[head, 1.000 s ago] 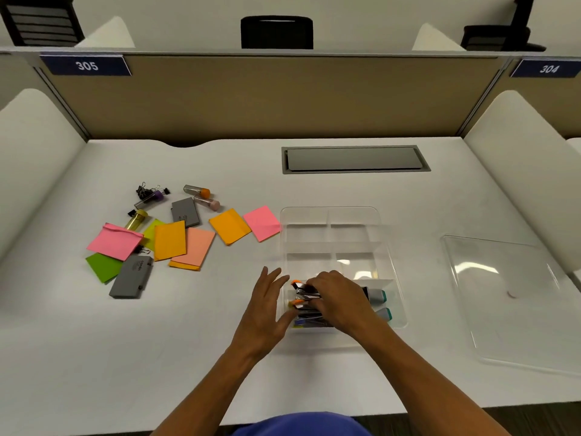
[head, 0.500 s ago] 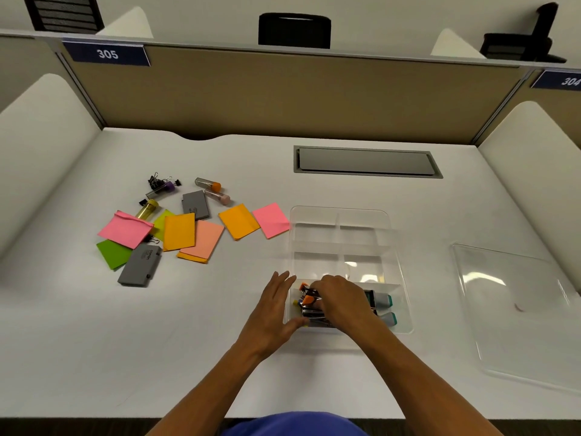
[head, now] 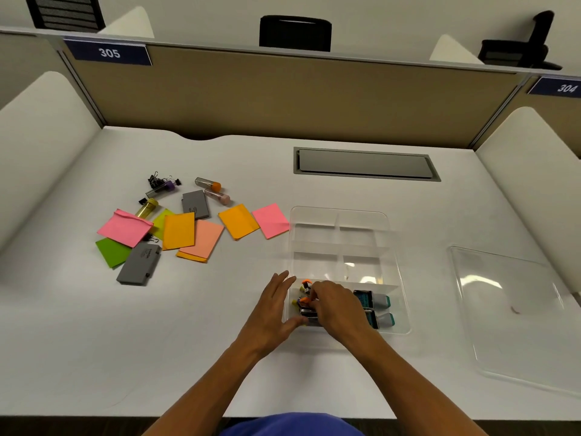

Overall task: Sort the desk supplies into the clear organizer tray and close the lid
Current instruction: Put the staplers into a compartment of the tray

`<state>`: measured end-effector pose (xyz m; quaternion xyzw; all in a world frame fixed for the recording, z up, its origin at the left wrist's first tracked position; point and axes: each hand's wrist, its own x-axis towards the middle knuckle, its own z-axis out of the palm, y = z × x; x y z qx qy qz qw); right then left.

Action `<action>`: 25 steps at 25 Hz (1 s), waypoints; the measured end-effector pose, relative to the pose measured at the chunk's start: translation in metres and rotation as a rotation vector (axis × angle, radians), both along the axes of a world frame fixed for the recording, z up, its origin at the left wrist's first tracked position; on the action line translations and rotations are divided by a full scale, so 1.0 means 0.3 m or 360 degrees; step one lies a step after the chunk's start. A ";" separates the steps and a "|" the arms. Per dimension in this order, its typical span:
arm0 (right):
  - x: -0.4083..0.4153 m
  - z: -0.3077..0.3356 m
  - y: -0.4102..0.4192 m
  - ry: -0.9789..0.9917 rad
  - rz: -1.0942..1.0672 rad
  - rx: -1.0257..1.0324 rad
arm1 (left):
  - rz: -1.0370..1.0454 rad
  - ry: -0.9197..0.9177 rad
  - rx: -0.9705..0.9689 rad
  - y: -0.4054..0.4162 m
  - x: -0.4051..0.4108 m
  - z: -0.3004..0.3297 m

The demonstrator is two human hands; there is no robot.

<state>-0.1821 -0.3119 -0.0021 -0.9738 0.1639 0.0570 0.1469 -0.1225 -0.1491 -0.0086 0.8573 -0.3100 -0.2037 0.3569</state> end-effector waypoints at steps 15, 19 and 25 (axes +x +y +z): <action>0.003 0.054 -0.013 0.0086 0.0173 0.0145 | 0.0015 -0.0026 -0.0025 0.001 -0.003 -0.006; -0.017 0.048 -0.002 0.0004 0.0153 -0.0015 | 0.0032 -0.0009 -0.0017 0.000 -0.007 -0.005; -0.014 0.057 -0.005 0.0008 0.0074 -0.0244 | 0.0044 0.0001 -0.0053 0.001 -0.012 0.005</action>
